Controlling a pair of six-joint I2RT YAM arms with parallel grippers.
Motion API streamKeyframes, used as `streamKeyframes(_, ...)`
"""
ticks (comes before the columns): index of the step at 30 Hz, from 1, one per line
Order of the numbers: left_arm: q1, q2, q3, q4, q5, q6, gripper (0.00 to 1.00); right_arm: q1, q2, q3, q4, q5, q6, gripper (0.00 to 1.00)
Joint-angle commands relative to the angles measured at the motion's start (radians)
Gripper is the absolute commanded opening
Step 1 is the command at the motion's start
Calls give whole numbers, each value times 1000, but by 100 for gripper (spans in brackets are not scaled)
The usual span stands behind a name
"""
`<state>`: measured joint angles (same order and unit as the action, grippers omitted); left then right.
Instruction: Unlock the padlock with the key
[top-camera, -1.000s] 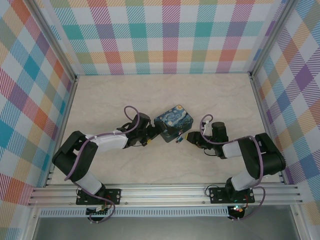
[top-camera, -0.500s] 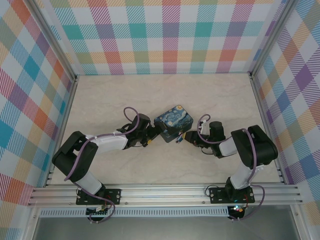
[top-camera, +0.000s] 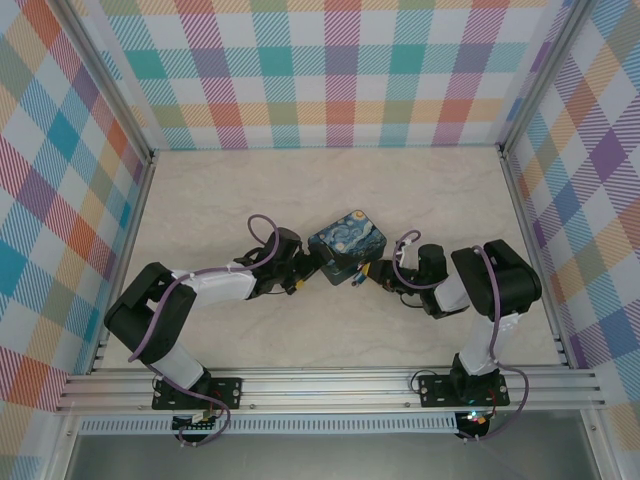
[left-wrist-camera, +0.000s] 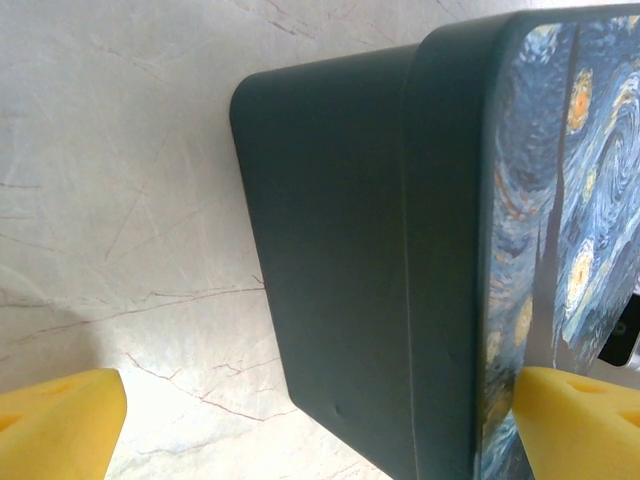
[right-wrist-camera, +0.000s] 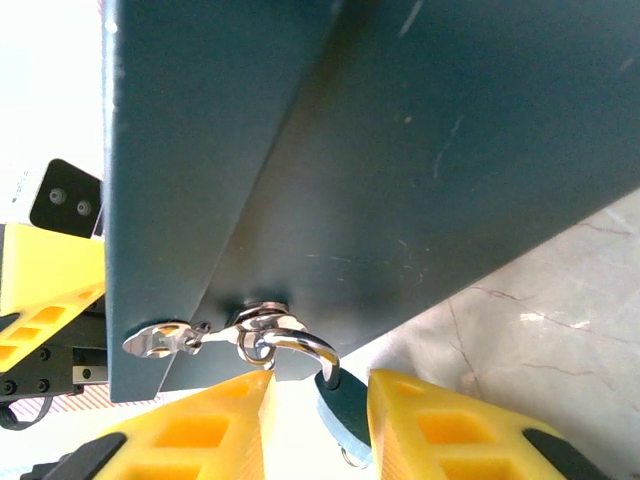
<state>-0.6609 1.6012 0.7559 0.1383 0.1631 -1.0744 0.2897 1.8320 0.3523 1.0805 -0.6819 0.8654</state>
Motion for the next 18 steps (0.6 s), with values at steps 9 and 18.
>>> streamKeyframes(9,-26,-2,-18,-58,-13,-5,98,21,35,-10,-29,32,-2,29)
streamKeyframes(18,-29,-8,-31,-49,-17,-13,98,41,83,-1,61,52,40,25)
